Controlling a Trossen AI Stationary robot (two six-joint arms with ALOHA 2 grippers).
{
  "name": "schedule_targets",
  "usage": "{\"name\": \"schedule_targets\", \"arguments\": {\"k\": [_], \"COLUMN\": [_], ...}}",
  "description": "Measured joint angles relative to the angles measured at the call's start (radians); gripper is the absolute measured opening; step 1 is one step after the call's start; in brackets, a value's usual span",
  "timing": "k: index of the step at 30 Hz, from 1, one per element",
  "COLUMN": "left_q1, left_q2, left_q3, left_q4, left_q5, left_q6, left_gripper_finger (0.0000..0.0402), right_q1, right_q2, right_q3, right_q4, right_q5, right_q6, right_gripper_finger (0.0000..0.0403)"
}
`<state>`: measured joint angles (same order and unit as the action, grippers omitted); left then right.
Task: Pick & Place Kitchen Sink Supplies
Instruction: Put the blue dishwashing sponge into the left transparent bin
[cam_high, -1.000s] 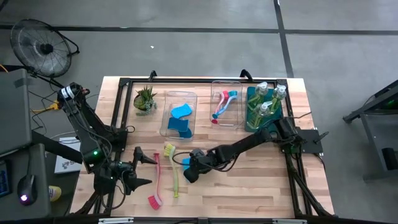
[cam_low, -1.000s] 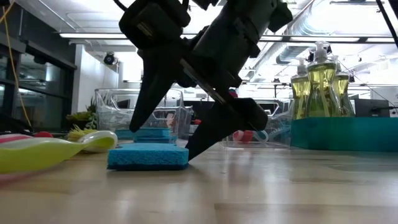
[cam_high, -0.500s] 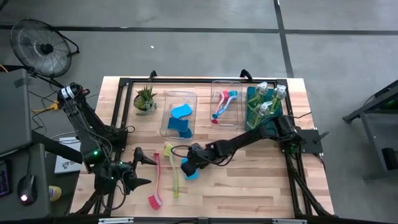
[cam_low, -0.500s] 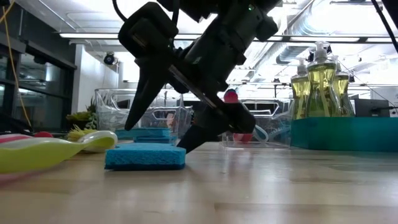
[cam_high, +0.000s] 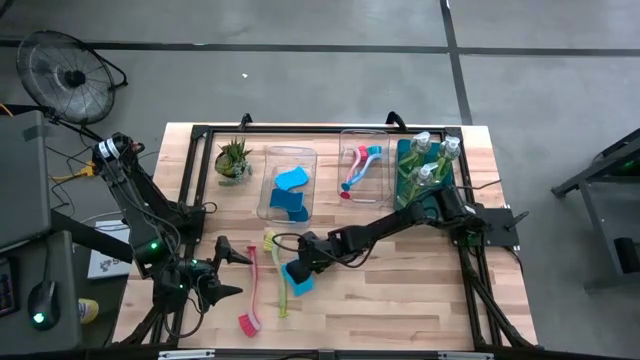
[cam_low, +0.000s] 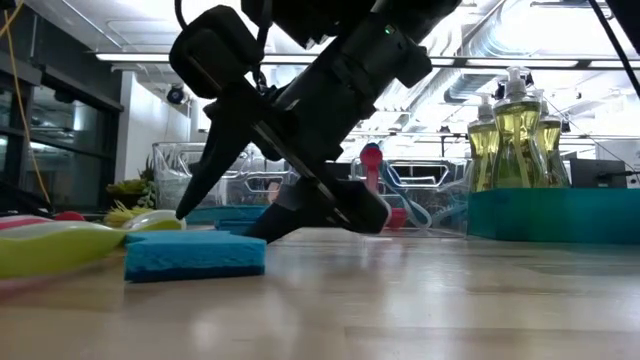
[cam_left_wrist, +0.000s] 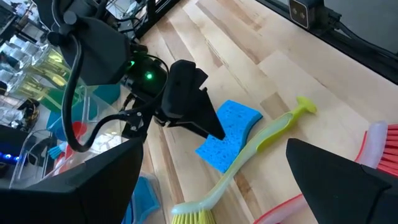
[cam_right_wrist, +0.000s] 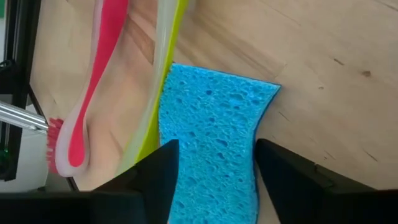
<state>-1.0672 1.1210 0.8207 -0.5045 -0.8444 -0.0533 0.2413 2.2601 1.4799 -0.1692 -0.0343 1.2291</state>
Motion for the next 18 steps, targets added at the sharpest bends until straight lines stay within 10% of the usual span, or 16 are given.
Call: {"name": "schedule_targets", "arguments": {"k": [18], "left_q1": [0.000], "left_q2": [0.000], "left_q3": [0.000], "left_q4": [0.000], "left_q5": [0.019], "left_q6": [-0.001], "left_gripper_finger": [0.0390], "right_q1": [0.001], "right_q2": [0.005], "right_q3": [-0.004], "right_q4": [-0.008], "right_q5": [-0.028], "right_q6": [-0.056], "right_gripper_finger": [0.0067]}}
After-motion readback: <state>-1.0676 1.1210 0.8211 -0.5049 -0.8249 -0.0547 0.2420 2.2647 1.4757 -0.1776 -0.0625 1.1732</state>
